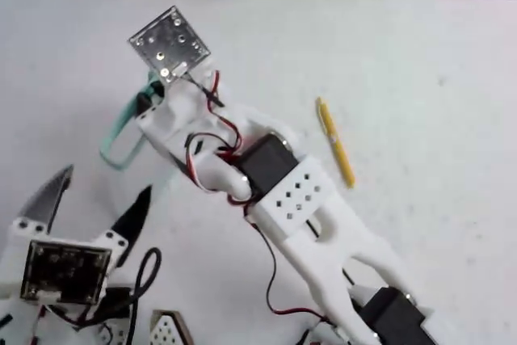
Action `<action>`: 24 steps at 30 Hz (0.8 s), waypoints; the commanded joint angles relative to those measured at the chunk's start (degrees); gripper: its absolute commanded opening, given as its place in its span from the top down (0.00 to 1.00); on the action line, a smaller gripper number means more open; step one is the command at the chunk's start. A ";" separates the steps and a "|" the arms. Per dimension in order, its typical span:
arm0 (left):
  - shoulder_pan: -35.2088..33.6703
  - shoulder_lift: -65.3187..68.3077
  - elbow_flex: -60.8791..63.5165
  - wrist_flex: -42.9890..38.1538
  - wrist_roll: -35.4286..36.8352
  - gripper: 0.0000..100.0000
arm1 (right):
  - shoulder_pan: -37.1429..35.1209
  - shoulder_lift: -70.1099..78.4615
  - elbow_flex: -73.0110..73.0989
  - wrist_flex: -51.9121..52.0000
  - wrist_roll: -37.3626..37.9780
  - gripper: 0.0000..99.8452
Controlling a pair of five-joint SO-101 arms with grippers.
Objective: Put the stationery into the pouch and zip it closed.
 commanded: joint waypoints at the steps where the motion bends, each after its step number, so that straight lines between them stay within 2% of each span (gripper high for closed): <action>1: -2.59 -2.86 6.95 0.62 -0.88 0.67 | 0.31 0.48 -0.62 0.48 0.44 0.92; 3: -2.68 -6.37 14.33 -1.67 0.26 0.67 | 0.31 0.48 -0.70 0.48 0.44 0.92; 6: -2.59 -14.02 24.97 -7.21 6.68 0.67 | 0.31 0.48 -0.70 0.40 0.44 0.92; 11: -2.59 -13.05 37.45 -18.11 13.54 0.67 | 0.31 0.48 -0.70 0.40 0.44 0.92; 18: 2.42 -13.14 40.70 -23.47 20.66 0.67 | 0.40 0.48 -0.70 0.40 0.44 0.92; 24: 4.53 -13.14 51.25 -39.65 29.80 0.67 | 0.40 0.48 -0.62 0.40 0.44 0.92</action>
